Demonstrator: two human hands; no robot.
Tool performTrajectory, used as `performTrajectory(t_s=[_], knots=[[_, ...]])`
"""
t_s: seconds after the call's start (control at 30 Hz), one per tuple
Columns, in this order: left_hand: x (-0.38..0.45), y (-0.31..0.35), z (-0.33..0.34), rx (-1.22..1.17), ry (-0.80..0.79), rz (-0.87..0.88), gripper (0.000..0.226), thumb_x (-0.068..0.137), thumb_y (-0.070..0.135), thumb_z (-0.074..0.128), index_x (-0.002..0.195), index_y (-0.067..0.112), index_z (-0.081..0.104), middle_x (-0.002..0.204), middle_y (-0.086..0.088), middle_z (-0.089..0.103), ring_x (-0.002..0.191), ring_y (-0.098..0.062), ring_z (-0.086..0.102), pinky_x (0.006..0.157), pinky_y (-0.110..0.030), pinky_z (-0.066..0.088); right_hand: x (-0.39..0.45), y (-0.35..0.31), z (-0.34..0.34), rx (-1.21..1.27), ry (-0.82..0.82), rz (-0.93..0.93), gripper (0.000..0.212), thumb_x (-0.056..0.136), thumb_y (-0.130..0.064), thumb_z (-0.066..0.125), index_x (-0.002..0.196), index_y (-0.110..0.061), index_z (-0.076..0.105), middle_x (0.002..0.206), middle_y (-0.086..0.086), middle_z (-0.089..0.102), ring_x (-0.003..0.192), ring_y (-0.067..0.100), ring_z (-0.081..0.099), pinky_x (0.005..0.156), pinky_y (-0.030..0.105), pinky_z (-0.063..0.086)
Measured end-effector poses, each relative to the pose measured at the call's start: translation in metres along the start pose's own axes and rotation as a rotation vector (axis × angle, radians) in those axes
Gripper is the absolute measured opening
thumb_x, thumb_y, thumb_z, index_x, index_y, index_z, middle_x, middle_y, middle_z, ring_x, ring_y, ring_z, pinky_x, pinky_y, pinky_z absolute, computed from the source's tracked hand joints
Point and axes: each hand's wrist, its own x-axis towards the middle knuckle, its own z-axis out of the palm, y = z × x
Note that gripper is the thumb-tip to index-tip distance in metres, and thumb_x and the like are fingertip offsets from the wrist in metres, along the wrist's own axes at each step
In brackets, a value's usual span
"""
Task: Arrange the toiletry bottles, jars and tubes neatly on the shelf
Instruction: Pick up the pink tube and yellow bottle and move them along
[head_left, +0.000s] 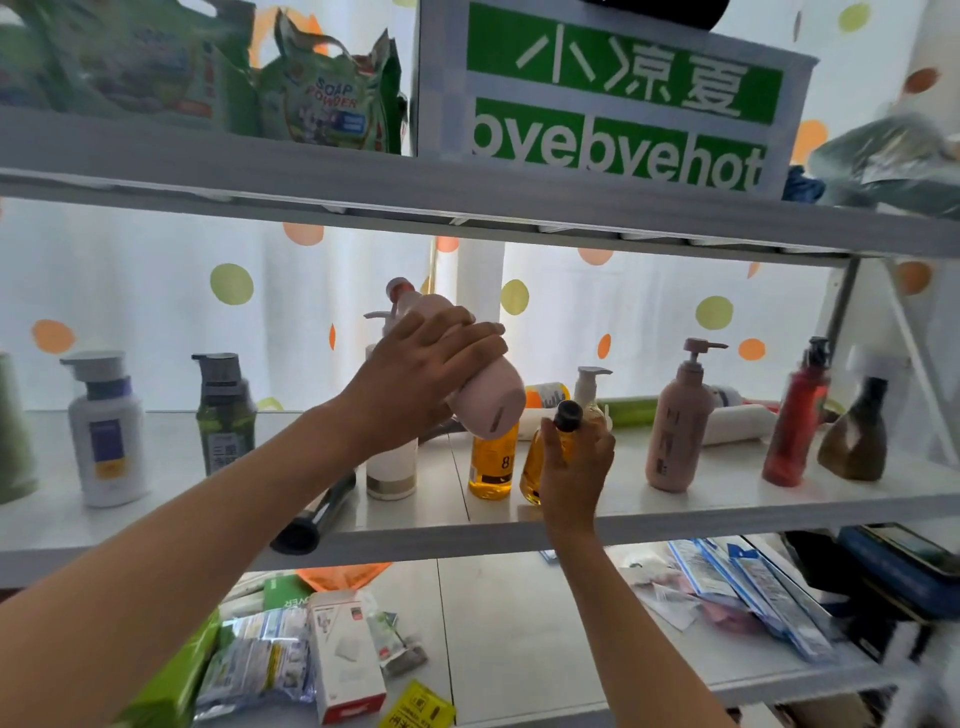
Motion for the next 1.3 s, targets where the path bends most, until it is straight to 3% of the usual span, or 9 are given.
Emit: performTrajectory(t_s=[0.13, 0.2, 0.4, 0.7, 0.8, 0.87, 1.0, 1.13, 1.3], knots=[[0.001, 0.002, 0.007, -0.001, 0.018, 0.026, 0.081, 0.058, 0.03, 0.089, 0.126, 0.019, 0.046, 0.132, -0.008, 0.059, 0.119, -0.031, 0.051, 0.097, -0.053, 0.042, -0.016, 0.011, -0.008, -0.001, -0.025, 0.092, 0.03, 0.084, -0.033, 0.074, 0.101, -0.009, 0.066, 0.102, 0.004, 0.055, 0.091, 0.015, 0.053, 0.07, 0.002, 0.033], [0.001, 0.003, 0.009, -0.01, 0.024, 0.032, 0.081, 0.059, 0.031, 0.089, 0.126, 0.019, 0.046, 0.133, -0.008, 0.058, 0.121, -0.03, 0.049, 0.098, -0.053, 0.041, -0.027, 0.022, -0.008, -0.034, -0.037, 0.11, 0.023, 0.082, -0.023, 0.076, 0.099, -0.011, 0.067, 0.097, 0.001, 0.058, 0.088, 0.014, 0.054, 0.067, -0.003, 0.032], [-0.001, 0.001, 0.01, -0.037, 0.037, 0.052, 0.079, 0.06, 0.029, 0.089, 0.126, 0.019, 0.046, 0.129, -0.009, 0.059, 0.121, -0.029, 0.05, 0.097, -0.052, 0.043, -0.038, 0.042, -0.004, -0.104, -0.098, 0.182, 0.015, 0.088, -0.019, 0.07, 0.102, -0.012, 0.068, 0.101, 0.004, 0.065, 0.095, 0.02, 0.062, 0.079, 0.02, 0.045], [-0.006, 0.015, 0.012, -0.175, 0.098, 0.056, 0.076, 0.065, 0.025, 0.087, 0.129, 0.012, 0.048, 0.129, -0.012, 0.06, 0.124, -0.031, 0.052, 0.102, -0.048, 0.04, -0.027, 0.041, -0.013, -0.259, -0.215, 0.044, 0.025, 0.087, -0.032, 0.07, 0.106, -0.017, 0.074, 0.104, 0.002, 0.071, 0.093, 0.018, 0.064, 0.081, 0.03, 0.051], [0.003, 0.029, 0.015, -0.224, 0.114, 0.101, 0.074, 0.067, 0.025, 0.086, 0.129, 0.01, 0.048, 0.13, -0.013, 0.059, 0.125, -0.031, 0.05, 0.102, -0.046, 0.041, -0.017, 0.033, -0.027, -0.326, -0.266, -0.07, 0.021, 0.085, -0.029, 0.069, 0.097, -0.013, 0.077, 0.101, 0.002, 0.069, 0.096, 0.021, 0.059, 0.078, 0.027, 0.043], [0.01, 0.042, 0.021, -0.284, 0.137, 0.11, 0.074, 0.068, 0.025, 0.085, 0.13, 0.012, 0.046, 0.13, -0.012, 0.058, 0.124, -0.031, 0.05, 0.102, -0.048, 0.042, -0.011, 0.025, -0.043, -0.346, -0.252, -0.082, 0.019, 0.083, -0.027, 0.07, 0.092, -0.011, 0.075, 0.097, 0.004, 0.067, 0.095, 0.024, 0.056, 0.076, 0.028, 0.039], [0.02, 0.082, 0.042, -0.467, 0.208, 0.093, 0.067, 0.076, 0.016, 0.08, 0.132, 0.015, 0.042, 0.132, -0.01, 0.056, 0.126, -0.03, 0.048, 0.104, -0.048, 0.041, -0.011, 0.011, -0.093, -0.366, -0.148, -0.101, 0.023, 0.076, -0.021, 0.071, 0.095, -0.007, 0.072, 0.093, 0.011, 0.066, 0.09, 0.03, 0.059, 0.077, 0.04, 0.05], [0.032, 0.125, 0.064, -0.597, 0.27, 0.133, 0.062, 0.076, 0.013, 0.078, 0.128, 0.015, 0.045, 0.132, -0.009, 0.056, 0.125, -0.027, 0.046, 0.108, -0.04, 0.036, -0.006, 0.01, -0.146, -0.534, -0.072, -0.098, 0.025, 0.074, -0.009, 0.069, 0.097, 0.002, 0.069, 0.094, 0.019, 0.065, 0.088, 0.033, 0.059, 0.072, 0.033, 0.041], [0.053, 0.174, 0.085, -0.696, 0.261, 0.182, 0.062, 0.073, 0.021, 0.082, 0.128, 0.013, 0.054, 0.134, -0.007, 0.055, 0.128, -0.026, 0.044, 0.112, -0.038, 0.029, 0.006, 0.028, -0.206, -0.695, -0.044, -0.104, 0.014, 0.082, -0.012, 0.068, 0.096, -0.009, 0.072, 0.097, 0.009, 0.069, 0.092, 0.027, 0.062, 0.08, 0.028, 0.045]])
